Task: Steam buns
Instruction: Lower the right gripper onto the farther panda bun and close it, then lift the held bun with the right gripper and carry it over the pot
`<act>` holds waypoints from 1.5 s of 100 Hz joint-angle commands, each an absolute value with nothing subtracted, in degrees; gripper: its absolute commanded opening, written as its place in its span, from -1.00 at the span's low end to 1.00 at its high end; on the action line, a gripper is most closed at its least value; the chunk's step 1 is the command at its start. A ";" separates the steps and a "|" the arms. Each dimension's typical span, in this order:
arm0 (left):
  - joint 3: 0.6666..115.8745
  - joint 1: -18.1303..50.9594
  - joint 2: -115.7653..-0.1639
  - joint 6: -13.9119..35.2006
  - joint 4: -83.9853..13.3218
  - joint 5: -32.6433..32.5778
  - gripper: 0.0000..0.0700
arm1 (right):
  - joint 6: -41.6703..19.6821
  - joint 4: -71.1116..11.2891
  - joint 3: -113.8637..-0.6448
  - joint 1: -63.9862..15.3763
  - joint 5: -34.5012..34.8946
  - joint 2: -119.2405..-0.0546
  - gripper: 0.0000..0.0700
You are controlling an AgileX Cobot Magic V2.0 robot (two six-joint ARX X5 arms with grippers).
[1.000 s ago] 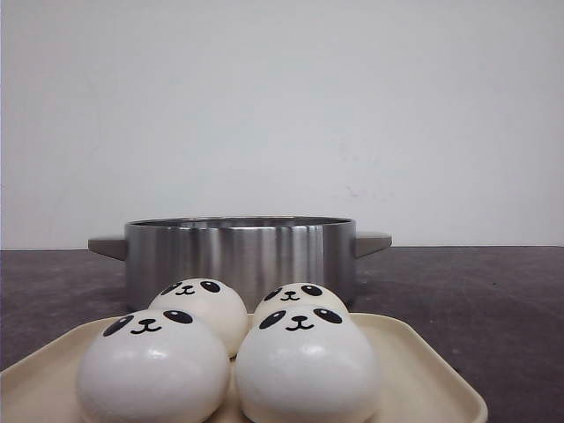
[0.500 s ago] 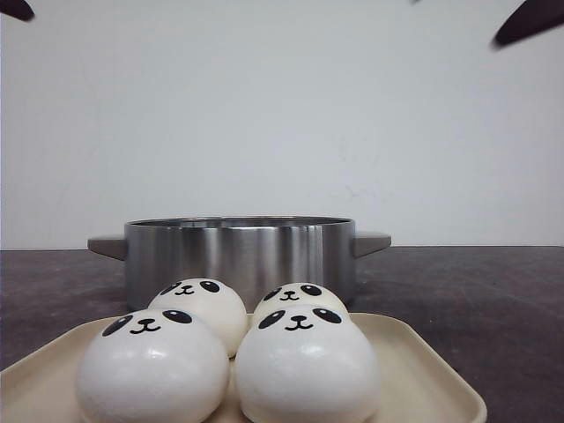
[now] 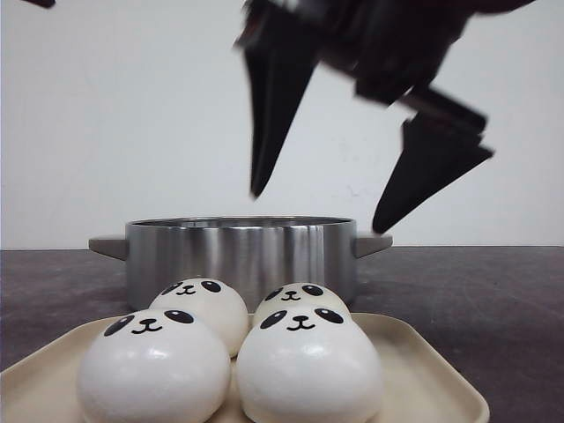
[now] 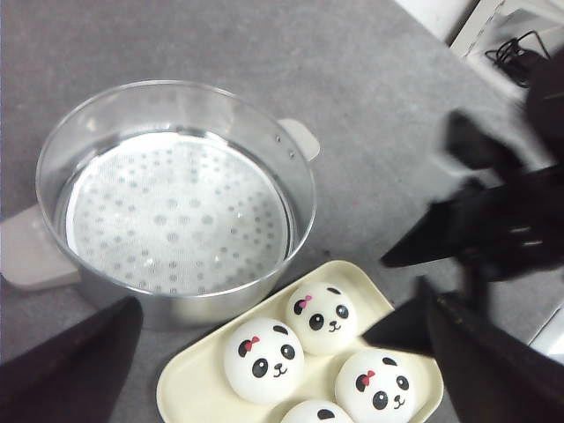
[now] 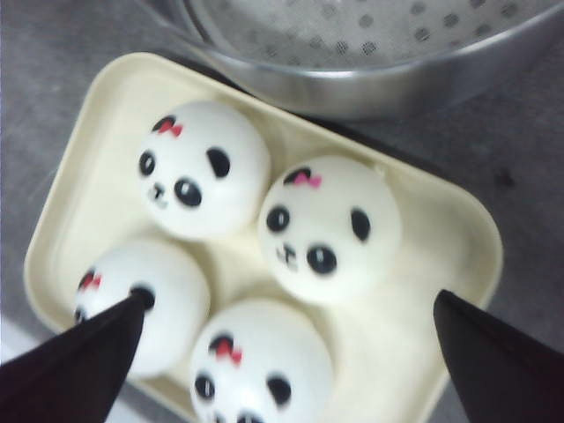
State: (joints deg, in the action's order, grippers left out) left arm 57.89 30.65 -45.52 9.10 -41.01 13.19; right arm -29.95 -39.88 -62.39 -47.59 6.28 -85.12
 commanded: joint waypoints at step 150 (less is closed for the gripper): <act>58.67 31.05 -44.18 8.38 -40.58 13.02 0.81 | -30.17 -39.75 -71.59 -46.63 15.35 -81.36 -1.00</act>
State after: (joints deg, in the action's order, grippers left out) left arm 57.89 30.65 -43.90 8.95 -41.65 13.19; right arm -31.29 -40.97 -68.88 -46.33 16.29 -82.74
